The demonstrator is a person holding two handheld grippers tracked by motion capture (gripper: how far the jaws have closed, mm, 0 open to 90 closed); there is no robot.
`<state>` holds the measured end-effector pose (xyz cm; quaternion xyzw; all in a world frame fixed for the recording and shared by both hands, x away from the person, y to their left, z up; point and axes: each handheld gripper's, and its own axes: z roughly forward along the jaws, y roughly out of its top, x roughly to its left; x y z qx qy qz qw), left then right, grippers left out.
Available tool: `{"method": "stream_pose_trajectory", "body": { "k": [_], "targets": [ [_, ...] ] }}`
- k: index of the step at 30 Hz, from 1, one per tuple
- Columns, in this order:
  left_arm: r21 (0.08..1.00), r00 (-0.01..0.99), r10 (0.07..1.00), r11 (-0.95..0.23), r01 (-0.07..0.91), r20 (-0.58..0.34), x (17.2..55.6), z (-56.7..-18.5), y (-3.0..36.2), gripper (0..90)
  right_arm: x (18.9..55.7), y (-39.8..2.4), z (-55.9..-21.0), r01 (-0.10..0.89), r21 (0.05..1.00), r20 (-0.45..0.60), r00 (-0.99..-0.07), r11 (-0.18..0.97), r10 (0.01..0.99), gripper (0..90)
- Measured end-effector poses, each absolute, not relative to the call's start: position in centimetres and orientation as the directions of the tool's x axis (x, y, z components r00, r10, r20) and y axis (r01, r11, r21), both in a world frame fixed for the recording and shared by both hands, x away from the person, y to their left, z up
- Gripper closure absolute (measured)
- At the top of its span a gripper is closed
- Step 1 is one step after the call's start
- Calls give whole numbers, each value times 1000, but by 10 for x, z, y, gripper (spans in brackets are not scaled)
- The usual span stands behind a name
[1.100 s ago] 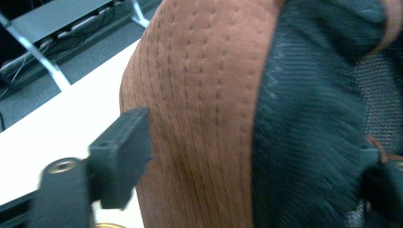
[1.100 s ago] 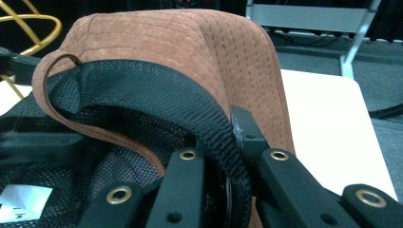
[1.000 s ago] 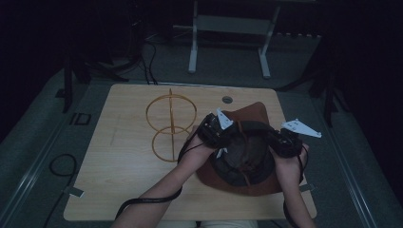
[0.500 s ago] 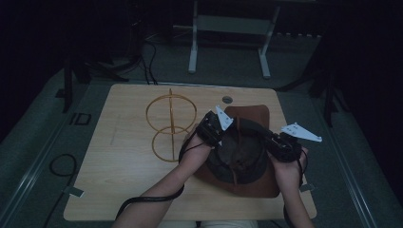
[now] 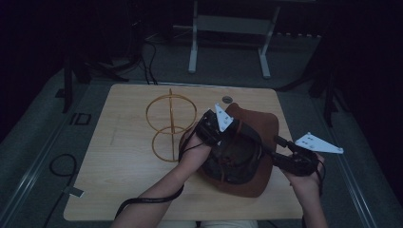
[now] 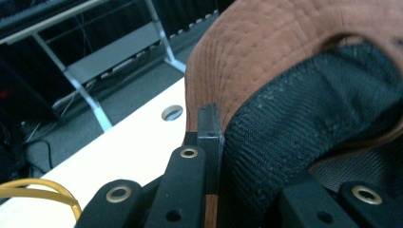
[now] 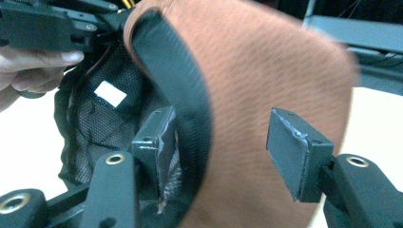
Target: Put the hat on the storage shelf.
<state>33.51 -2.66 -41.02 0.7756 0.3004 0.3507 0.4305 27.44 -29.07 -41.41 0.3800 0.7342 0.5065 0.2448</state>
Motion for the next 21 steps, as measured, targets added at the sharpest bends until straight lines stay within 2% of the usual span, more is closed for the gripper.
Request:
{"method": "stream_pose_trajectory", "body": {
  "k": [6, 11, 14, 21],
  "targets": [
    [886, 595, 743, -451, 107, 307, 323, -407, -21, 862, 271, -323, -408, 302, 937, 18, -536, 172, 844, 436],
    [900, 639, 706, -433, 45, 307, 313, -407, -9, 861, 276, -345, -412, 337, 927, 26, -497, 165, 867, 502],
    [914, 668, 685, -405, 17, 291, 308, -407, 1, 861, 284, -352, -419, 372, 918, 59, -479, 141, 876, 511],
    [937, 733, 618, -340, -77, 284, 299, -408, 21, 861, 290, -349, -429, 373, 914, 65, -523, 160, 850, 562]
  ]
}}
